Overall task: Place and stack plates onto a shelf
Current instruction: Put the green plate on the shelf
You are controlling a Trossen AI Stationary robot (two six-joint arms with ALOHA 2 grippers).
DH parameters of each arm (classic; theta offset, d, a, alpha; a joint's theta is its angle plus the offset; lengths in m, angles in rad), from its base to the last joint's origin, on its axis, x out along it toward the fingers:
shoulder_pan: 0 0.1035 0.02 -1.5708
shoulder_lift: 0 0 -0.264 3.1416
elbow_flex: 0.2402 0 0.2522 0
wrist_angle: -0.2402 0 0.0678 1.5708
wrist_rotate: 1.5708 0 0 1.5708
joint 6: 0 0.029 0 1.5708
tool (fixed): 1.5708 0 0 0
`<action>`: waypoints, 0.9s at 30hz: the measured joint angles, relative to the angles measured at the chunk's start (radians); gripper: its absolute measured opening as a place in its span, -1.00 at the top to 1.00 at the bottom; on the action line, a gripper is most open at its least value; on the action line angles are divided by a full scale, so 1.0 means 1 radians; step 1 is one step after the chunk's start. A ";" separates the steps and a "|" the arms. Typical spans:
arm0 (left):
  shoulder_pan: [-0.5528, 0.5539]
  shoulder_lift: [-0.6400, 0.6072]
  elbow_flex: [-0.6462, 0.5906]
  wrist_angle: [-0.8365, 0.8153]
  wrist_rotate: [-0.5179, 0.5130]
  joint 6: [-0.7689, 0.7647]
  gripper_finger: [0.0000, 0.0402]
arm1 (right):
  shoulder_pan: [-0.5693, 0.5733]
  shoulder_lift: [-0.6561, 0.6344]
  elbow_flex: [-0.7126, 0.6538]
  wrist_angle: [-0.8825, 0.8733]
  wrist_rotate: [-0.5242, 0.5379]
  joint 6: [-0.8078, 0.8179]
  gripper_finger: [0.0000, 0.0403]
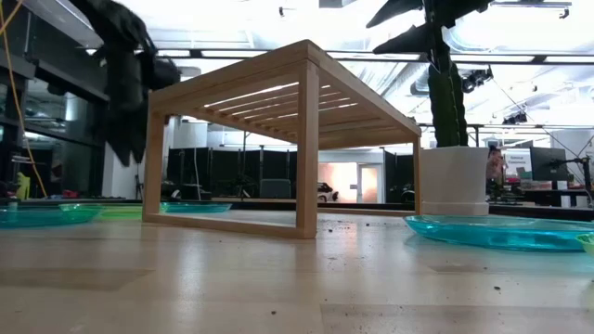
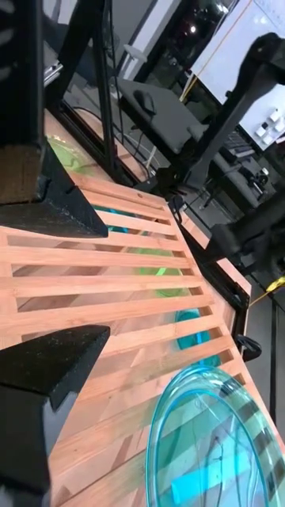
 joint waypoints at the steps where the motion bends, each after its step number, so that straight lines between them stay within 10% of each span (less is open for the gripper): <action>1: 0.006 0.025 -0.001 -0.003 -0.011 0.032 0.30 | 0.000 0.000 0.000 0.000 0.000 -0.001 0.15; 27: -0.004 0.304 -0.001 0.172 -0.155 0.359 0.30 | 0.000 0.002 0.000 -0.050 0.020 0.010 0.15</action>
